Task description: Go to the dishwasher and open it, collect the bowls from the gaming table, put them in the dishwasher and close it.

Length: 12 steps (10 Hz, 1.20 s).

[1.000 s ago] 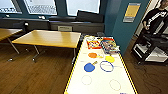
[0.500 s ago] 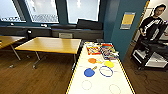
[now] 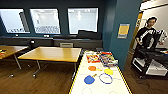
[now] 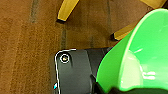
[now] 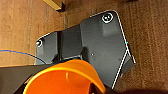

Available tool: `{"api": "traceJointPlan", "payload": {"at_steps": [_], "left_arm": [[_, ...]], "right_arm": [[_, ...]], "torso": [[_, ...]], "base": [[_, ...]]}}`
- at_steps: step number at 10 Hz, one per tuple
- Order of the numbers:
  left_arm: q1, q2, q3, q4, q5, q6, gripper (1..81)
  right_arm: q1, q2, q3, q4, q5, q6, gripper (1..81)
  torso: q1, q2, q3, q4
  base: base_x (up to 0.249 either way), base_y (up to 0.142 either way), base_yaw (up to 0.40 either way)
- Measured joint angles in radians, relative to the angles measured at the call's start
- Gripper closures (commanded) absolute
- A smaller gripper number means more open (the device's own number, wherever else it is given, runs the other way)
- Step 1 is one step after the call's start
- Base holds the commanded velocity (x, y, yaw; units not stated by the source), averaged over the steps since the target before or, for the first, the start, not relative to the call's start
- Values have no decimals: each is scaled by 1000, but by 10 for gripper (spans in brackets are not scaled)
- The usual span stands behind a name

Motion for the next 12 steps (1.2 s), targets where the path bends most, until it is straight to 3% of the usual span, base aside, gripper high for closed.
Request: {"api": "traceJointPlan", "payload": {"at_steps": [2, 12], "left_arm": [[23, 61, -72, 11, 4, 0, 811], [67, 309, -436, 16, 31, -4, 811]], "right_arm": [[-3, 2, -9, -1, -2, 0, 811], [-3, 94, -124, -14, -17, -1, 811]], "torso": [[-1, -1, 18, 0], [-1, -2, 18, 0]], "base": [[0, 0, 0], [0, 0, 0]]}}
